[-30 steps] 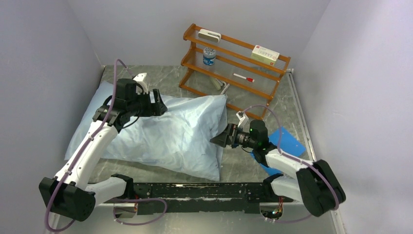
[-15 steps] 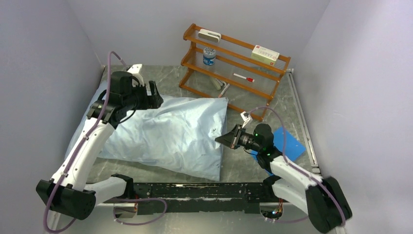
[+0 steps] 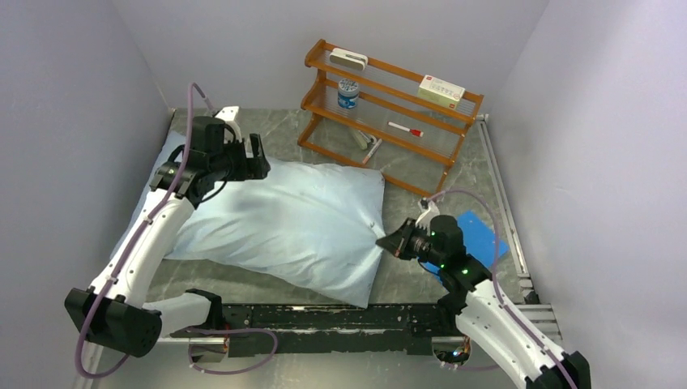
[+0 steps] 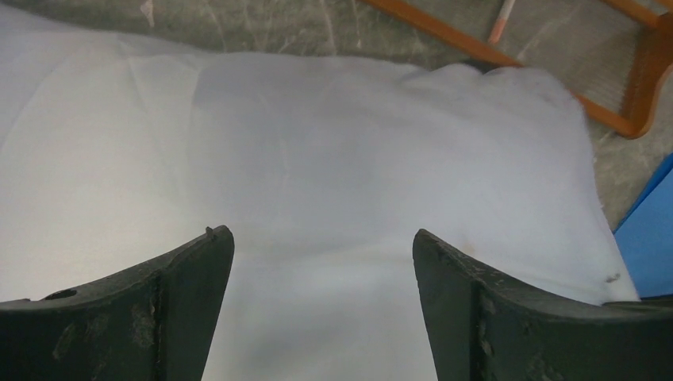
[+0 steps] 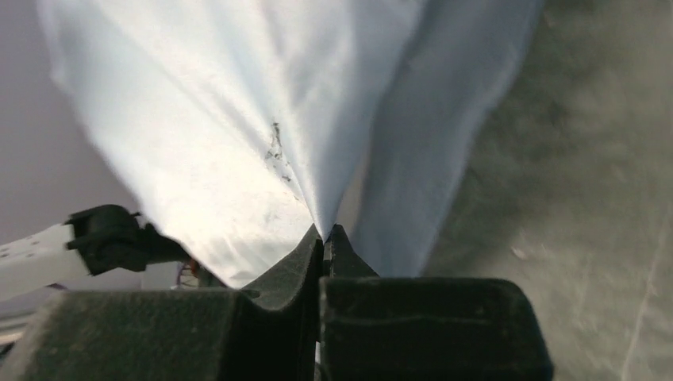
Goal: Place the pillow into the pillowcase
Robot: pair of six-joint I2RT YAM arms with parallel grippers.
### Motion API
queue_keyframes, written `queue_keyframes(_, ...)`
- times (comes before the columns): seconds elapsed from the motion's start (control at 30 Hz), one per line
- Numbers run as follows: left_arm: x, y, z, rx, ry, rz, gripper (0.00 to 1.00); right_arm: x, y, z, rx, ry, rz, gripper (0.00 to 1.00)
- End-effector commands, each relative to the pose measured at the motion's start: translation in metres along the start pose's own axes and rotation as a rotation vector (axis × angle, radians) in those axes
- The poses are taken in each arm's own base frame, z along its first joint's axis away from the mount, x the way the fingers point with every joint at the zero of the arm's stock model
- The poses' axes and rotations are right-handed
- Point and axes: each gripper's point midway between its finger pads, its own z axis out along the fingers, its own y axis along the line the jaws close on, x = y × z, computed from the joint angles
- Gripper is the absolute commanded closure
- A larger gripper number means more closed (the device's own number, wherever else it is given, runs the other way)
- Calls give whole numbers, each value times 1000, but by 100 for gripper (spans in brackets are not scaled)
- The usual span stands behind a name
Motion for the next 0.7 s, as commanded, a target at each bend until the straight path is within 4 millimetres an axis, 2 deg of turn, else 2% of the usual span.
queue_keyframes(0.0, 24, 17, 8, -59, 44, -12, 11, 52, -66, 4, 230, 93, 178, 100)
queue_keyframes(0.07, 30, 29, 11, -108, 53, -16, 10, 46, -65, 4, 230, 57, 183, 100)
queue_keyframes(0.1, 35, 32, 12, -119, 63, -20, 10, 37, -55, 3, 196, 30, 175, 100)
queue_keyframes(0.13, 38, 36, 12, -128, 70, -27, 10, 29, -43, 1, 149, 5, 166, 94)
queue_keyframes(0.17, 42, 39, 11, -139, 77, -33, 10, 19, -30, -2, 99, -25, 153, 85)
queue_keyframes(0.23, 51, 47, 9, -166, 84, -42, 9, 3, -13, -10, 62, -66, 141, 56)
queue_keyframes(0.27, 54, 52, 8, -184, 82, -47, 9, -4, -7, -14, 64, -78, 133, 47)
queue_keyframes(0.3, 55, 55, 6, -195, 77, -55, 9, -10, -3, -17, 75, -85, 127, 42)
queue_keyframes(0.37, 50, 55, 1, -188, 63, -66, 9, -23, 10, -23, 60, -97, 108, 37)
queue_keyframes(0.43, 37, 46, -5, -150, 38, -76, 9, -35, 32, -24, -6, -104, 83, 30)
queue_keyframes(0.47, 29, 39, -8, -121, 21, -77, 9, -41, 43, -24, -41, -103, 74, 21)
queue_keyframes(0.5, 24, 25, -11, -45, 14, -75, 9, -45, 51, -21, -61, -87, 66, 13)
queue_keyframes(0.67, 17, -20, -26, 202, 12, -44, 11, -76, 88, -7, -166, -102, 8, 1)
